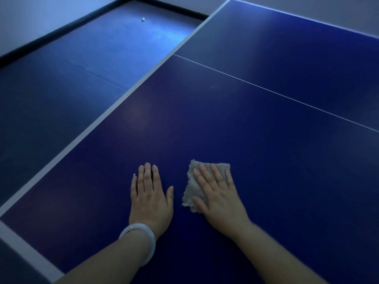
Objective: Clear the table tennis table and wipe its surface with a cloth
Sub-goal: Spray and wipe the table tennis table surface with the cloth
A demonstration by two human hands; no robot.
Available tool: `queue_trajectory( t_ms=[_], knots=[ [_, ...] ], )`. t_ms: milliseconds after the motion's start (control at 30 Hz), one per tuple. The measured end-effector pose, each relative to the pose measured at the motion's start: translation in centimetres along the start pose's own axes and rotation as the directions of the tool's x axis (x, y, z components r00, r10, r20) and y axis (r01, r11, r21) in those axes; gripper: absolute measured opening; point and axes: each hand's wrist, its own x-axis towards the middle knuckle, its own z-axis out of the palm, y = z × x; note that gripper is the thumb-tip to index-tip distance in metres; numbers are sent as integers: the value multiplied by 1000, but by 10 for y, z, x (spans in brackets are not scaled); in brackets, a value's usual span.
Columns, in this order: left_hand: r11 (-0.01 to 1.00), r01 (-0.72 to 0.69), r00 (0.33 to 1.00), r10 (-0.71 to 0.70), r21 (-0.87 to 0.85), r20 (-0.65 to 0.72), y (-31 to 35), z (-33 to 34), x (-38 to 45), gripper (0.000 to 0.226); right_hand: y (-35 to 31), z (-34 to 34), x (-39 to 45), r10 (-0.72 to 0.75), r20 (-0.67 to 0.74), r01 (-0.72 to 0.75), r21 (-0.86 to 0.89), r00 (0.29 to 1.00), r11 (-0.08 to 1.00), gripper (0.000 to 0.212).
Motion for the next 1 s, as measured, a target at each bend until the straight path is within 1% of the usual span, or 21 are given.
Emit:
queue_trajectory(
  t_ms=[33, 67, 100, 167, 200, 233, 267, 300, 400, 467, 500, 533, 567, 633, 667, 700, 733, 767, 900, 933, 1000],
  knots=[
    [1000, 3, 1000, -3, 2, 3, 0, 0, 0, 81, 24, -6, 8, 25, 4, -25, 3, 1000, 1000, 65],
    [1000, 4, 1000, -4, 3, 7, 0, 0, -1, 80, 50, -12, 13, 134, 0, -134, 28, 991, 991, 64],
    [1000, 6, 1000, -6, 1, 10, 0, 0, -1, 79, 75, -20, 14, 305, -6, -304, 63, 952, 951, 63],
    [1000, 13, 1000, -13, -6, 8, 0, 0, -1, 77, 106, -29, 4, 607, 37, -605, 145, 794, 783, 64],
    [1000, 13, 1000, -13, -7, 8, 0, 0, -1, 76, 105, -30, -5, 671, 66, -670, 176, 739, 721, 65],
    [1000, 13, 1000, -13, -6, 11, 0, 0, -1, 75, 93, -26, -15, 683, 63, -683, 168, 728, 711, 66],
    [1000, 12, 1000, -12, -5, 14, 0, -1, -1, 75, 73, -18, -26, 650, 24, -646, 138, 760, 750, 66],
    [1000, 12, 1000, -12, -6, 14, 0, -1, -1, 75, 46, -11, -37, 579, -15, -575, 106, 815, 812, 66],
    [1000, 20, 1000, -20, -1, 17, 1, -4, -1, 75, -23, 7, -62, 251, -24, -250, 44, 968, 967, 67],
    [1000, 21, 1000, -21, 6, 17, 2, -5, -1, 75, -21, 6, -62, 67, 3, -67, 20, 998, 998, 65],
    [1000, 22, 1000, -22, 6, 16, 2, -5, -1, 75, -3, 2, -57, 54, -8, -54, 16, 999, 998, 64],
    [1000, 23, 1000, -23, 7, 15, 2, -5, -1, 75, 19, -3, -54, 119, -6, -118, 27, 993, 993, 63],
    [1000, 23, 1000, -23, 7, 15, 2, -4, 0, 75, 42, -8, -52, 252, -3, -251, 42, 968, 967, 62],
    [1000, 18, 1000, -18, 0, 10, 1, -3, 0, 74, 82, -17, -60, 545, 20, -545, 69, 838, 836, 65],
    [1000, 18, 1000, -18, -10, 5, 1, -3, 0, 74, 89, -18, -68, 627, 30, -627, 78, 779, 775, 68],
    [1000, 20, 1000, -20, -17, -1, 1, -2, 0, 73, 85, -17, -78, 664, 28, -664, 76, 747, 744, 70],
    [1000, 21, 1000, -22, -17, -6, 1, -2, 0, 73, 71, -12, -86, 666, 0, -664, 68, 746, 745, 70],
    [1000, 23, 1000, -23, -14, -8, 0, -2, 0, 73, 49, -7, -93, 634, -24, -632, 64, 773, 773, 70],
    [999, 18, 1000, -18, -26, 19, -1, -3, 0, 71, -45, 13, -96, 351, -36, -347, 94, 936, 933, 66],
    [1000, 15, 1000, -15, -24, 27, -1, -3, 0, 71, -58, 16, -91, 296, -30, -292, 93, 955, 952, 65],
    [1000, 8, 999, -7, -18, 34, -1, -4, 0, 71, -64, 16, -69, 271, -48, -266, 87, 962, 960, 65]
  ],
)
